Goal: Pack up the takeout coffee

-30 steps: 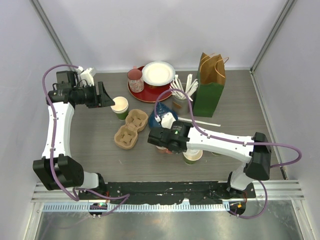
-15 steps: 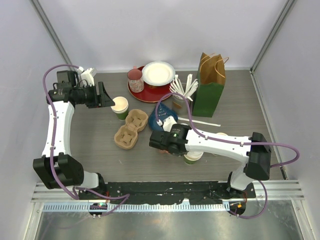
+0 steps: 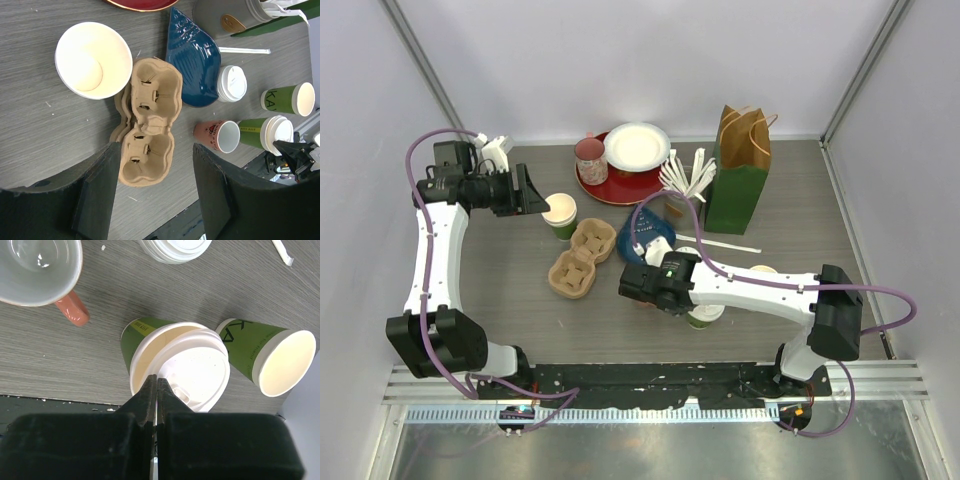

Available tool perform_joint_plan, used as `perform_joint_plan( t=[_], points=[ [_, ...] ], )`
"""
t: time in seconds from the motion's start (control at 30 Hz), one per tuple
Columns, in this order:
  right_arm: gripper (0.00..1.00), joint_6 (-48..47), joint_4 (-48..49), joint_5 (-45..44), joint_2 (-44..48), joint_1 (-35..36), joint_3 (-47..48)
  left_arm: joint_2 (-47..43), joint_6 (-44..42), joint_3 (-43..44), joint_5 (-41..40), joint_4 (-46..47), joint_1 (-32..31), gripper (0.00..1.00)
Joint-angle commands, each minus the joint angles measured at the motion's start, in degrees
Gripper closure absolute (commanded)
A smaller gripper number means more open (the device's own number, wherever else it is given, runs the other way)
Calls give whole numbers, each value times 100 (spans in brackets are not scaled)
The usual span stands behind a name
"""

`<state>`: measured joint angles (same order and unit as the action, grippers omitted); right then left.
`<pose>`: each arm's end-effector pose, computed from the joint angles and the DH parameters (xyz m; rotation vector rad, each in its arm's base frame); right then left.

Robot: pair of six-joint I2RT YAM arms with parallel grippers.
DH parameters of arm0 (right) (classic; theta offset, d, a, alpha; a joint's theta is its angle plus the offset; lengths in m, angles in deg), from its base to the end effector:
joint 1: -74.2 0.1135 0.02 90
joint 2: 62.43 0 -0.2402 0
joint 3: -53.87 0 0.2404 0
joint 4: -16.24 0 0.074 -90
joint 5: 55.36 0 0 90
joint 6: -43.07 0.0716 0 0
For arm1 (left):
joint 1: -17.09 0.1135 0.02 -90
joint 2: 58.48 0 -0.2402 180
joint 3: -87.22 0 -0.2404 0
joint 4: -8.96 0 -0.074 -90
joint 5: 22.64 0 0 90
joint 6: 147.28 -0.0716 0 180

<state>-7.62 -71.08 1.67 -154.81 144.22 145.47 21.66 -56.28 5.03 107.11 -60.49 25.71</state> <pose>0.1305 0.2449 0.2162 -0.6822 2.5329 -0.4135 0.2914 -0.0021 0.3217 0.0953 2.3420 -0.7854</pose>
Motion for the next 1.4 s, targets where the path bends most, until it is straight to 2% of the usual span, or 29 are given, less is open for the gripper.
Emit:
perform_joint_plan(
  t=[0.0,0.3,0.7,0.93,1.37],
  points=[
    [99,173,27,-86,36,29,151,-25,-73,217,139,-37,-19,37],
    [99,305,-449,-359,45,29,626,2,-73,217,147,-28,-19,37],
    [99,226,0,10,-17,38,266,46,-231,225,156,-63,-27,37],
    [99,270,-97,-69,-17,38,90,55,-231,243,174,-81,-27,37],
    [99,314,-729,-561,-131,108,653,81,-231,234,191,-81,-19,37]
  ],
)
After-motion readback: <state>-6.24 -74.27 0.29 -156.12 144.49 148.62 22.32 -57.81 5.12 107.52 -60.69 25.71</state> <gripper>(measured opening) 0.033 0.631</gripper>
